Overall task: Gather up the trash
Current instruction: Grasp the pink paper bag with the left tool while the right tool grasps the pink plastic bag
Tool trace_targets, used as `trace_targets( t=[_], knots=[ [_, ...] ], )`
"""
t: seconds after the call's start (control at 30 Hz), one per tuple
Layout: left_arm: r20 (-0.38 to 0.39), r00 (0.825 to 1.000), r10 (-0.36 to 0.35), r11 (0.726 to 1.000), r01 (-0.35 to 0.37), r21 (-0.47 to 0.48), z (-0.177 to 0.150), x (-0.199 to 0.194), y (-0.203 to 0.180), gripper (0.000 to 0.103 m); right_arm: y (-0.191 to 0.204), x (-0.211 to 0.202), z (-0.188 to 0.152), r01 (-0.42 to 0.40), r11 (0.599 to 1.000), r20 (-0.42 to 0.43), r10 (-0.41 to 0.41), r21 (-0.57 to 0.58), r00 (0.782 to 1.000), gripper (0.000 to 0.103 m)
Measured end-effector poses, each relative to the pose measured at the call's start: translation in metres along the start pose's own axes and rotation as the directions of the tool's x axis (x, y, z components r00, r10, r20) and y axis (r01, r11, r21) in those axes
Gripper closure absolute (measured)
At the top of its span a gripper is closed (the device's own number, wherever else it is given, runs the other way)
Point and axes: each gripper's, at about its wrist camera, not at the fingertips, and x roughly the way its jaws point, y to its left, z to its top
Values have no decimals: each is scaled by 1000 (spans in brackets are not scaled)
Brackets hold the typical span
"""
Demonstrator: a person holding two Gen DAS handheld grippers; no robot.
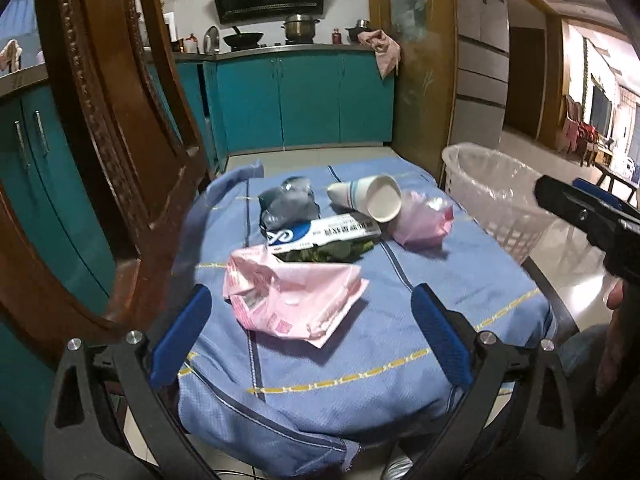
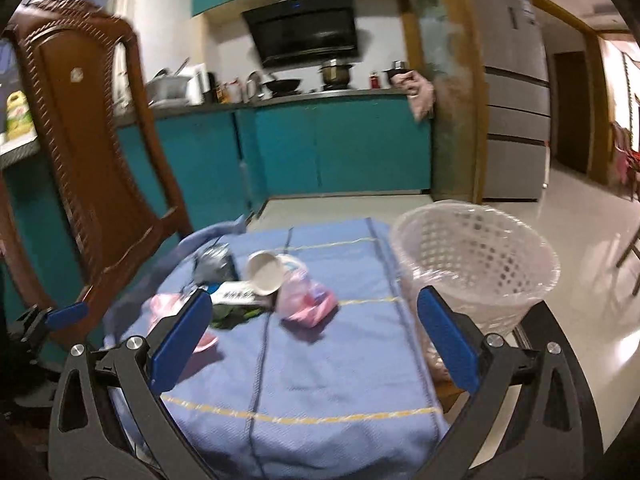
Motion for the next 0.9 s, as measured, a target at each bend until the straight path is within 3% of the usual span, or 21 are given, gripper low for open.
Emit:
trace_targets(
  t=[0.17,0.9],
  knots=[
    [-56,998,-34,999,33,-12,-17,7,3,3,3,4,0,12,1000,-22,-12,0,1000,3],
    [-60,998,-32,999,31,-25,-16,10,4,3,5,9,-2,20,1000,-35,-21,-16,999,3]
  ],
)
